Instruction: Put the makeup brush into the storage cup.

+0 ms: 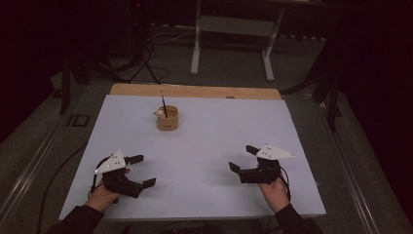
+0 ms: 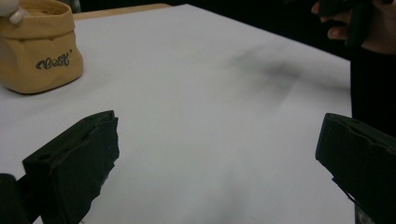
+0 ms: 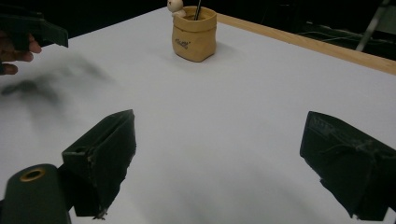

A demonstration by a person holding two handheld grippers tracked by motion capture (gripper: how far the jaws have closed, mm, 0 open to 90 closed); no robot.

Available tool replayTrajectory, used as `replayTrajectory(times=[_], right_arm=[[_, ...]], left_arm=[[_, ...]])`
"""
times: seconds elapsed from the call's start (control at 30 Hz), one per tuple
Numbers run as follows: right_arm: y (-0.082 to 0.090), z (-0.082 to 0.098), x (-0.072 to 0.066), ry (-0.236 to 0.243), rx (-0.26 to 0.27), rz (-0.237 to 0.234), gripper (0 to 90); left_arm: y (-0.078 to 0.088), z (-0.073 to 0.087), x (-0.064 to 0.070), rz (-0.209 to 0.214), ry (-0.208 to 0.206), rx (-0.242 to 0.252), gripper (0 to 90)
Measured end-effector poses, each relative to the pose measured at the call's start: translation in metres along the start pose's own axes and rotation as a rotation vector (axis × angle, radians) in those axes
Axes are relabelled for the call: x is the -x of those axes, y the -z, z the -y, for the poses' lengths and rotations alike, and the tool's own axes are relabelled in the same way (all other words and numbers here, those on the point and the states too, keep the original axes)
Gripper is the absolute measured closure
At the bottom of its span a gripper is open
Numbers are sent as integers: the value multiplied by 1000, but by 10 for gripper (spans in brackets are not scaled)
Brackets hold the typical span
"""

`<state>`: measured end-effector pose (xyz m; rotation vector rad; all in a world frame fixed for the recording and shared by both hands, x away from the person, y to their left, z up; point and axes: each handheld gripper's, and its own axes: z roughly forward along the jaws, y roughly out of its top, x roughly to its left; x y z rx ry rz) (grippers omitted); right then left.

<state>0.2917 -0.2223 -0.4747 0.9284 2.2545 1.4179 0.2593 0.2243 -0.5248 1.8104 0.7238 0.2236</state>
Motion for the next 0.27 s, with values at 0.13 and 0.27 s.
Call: replayTrajectory(times=[0.13, 0.27], right_arm=[[0, 1, 0, 0, 2, 4, 105], [0, 1, 2, 2, -1, 10, 105]], left_arm=[[-3, 4, -1, -4, 0, -24, 0], [-4, 4, -1, -6, 1, -24, 0]])
